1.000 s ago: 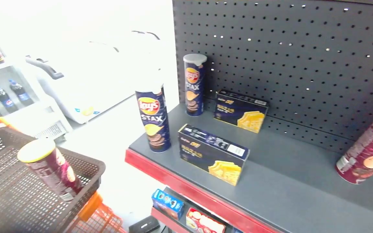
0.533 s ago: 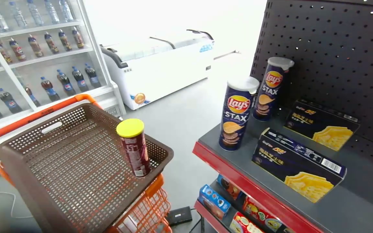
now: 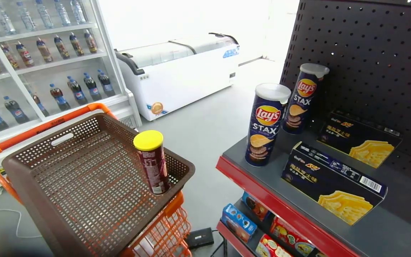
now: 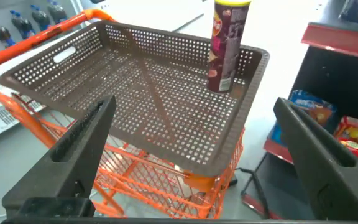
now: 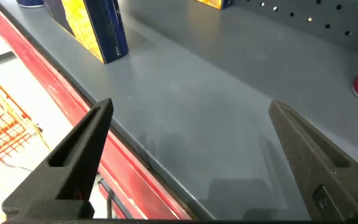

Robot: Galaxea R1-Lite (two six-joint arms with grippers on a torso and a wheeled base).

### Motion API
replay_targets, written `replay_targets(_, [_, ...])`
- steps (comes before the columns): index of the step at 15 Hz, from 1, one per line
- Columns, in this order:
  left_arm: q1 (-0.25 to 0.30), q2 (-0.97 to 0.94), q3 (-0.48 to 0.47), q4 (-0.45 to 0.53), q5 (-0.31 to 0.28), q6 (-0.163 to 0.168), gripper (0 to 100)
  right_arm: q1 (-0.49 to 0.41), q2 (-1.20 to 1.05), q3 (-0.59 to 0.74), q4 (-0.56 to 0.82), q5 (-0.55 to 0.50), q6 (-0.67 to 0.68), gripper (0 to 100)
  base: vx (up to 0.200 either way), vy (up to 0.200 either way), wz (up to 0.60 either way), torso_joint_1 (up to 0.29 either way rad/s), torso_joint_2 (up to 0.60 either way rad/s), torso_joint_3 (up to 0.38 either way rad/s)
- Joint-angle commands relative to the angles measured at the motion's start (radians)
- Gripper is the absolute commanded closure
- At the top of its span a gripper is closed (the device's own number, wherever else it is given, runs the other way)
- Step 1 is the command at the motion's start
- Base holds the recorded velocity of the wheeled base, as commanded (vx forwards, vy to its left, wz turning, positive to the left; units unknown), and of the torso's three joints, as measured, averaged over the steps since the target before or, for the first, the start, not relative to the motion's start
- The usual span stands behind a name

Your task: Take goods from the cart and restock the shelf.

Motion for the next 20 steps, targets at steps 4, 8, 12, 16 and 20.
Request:
replay_targets(4, [-0.048,0.600,-0.233,-0.050,-0.006,0.047,0,0.001,0.000,0.000,0.000,0.000,-0.001,0,0.000,0.000,0.00,0.000,0.00,0.000])
replay_targets(8, [-0.177,0.818,-0.190,-0.212,-0.013,0.048,0,0.001,0.000,0.000,0.000,0.000,-0.001,0,0.000,0.000,0.00,0.000,0.00,0.000])
replay_targets(12, [-0.236,1.131,-0.218,-0.539,-0.009,0.047,0,0.001,0.000,0.000,0.000,0.000,-0.001,0,0.000,0.000,0.00,0.000,0.00,0.000])
replay_targets(16, [-0.234,1.423,-0.213,-0.896,-0.009,0.047,0,0.001,0.000,0.000,0.000,0.000,-0.001,0,0.000,0.000,0.00,0.000,0.00,0.000])
replay_targets(20, [-0.237,1.670,-0.220,-1.189,-0.008,0.047,0,0.001,0.000,0.000,0.000,0.000,-0.001,0,0.000,0.000,0.00,0.000,0.00,0.000])
